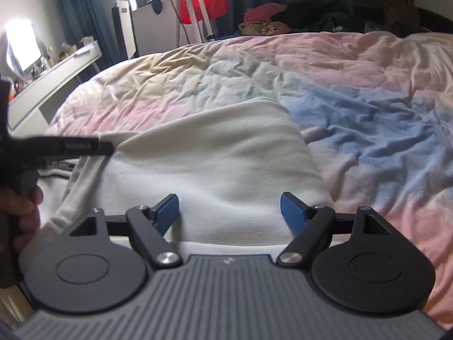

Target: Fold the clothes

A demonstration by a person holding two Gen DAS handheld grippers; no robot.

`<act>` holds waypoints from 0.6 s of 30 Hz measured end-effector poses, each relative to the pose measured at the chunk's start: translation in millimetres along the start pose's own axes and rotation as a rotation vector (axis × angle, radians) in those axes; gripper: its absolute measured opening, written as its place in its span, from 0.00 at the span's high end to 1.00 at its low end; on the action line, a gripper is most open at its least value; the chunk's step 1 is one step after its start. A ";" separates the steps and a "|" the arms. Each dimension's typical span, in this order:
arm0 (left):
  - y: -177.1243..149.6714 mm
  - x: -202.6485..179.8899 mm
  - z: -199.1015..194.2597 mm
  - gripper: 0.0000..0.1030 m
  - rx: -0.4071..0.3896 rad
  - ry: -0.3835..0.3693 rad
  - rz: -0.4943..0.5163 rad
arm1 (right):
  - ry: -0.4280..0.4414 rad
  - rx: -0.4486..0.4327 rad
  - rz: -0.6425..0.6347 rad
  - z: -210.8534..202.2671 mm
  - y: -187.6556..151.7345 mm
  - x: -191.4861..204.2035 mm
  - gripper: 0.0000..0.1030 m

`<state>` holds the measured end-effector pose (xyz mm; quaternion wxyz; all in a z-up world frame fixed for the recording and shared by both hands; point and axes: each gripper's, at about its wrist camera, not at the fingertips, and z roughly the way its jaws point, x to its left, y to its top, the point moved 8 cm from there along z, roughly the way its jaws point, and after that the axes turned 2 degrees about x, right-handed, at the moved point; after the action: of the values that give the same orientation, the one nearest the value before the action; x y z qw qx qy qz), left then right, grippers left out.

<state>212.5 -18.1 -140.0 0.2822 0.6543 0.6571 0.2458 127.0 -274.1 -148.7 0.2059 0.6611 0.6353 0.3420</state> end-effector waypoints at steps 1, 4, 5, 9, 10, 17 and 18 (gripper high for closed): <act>-0.9 6.3 -6.3 0.39 0.009 -0.007 -0.018 | 0.001 -0.002 -0.006 -0.7 0.2 1.2 0.22; -7.2 33.8 -35.7 0.24 0.036 0.001 -0.068 | 0.001 -0.004 -0.010 -3.3 1.4 2.2 0.22; -10.0 45.2 -47.8 0.21 0.040 0.004 -0.092 | 0.000 -0.004 -0.010 -4.4 1.5 2.0 0.22; -29.9 113.6 -102.9 0.16 0.056 0.003 -0.264 | 0.000 -0.008 0.006 -12.0 0.6 0.0 0.22; -37.5 135.6 -116.1 0.15 0.062 0.016 -0.320 | -0.001 -0.009 0.009 -14.1 0.2 -0.6 0.22; -104.5 279.8 -187.8 0.13 0.071 -0.038 -0.794 | -0.018 0.003 -0.003 -18.4 -5.5 1.3 0.22; -113.6 294.8 -193.5 0.13 0.070 -0.066 -0.849 | -0.020 0.007 -0.007 -17.7 -6.5 1.9 0.22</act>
<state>1.1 282.6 -93.9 0.3570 0.3424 0.8667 0.0642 109.7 -274.4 -140.8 0.2110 0.6631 0.6367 0.3324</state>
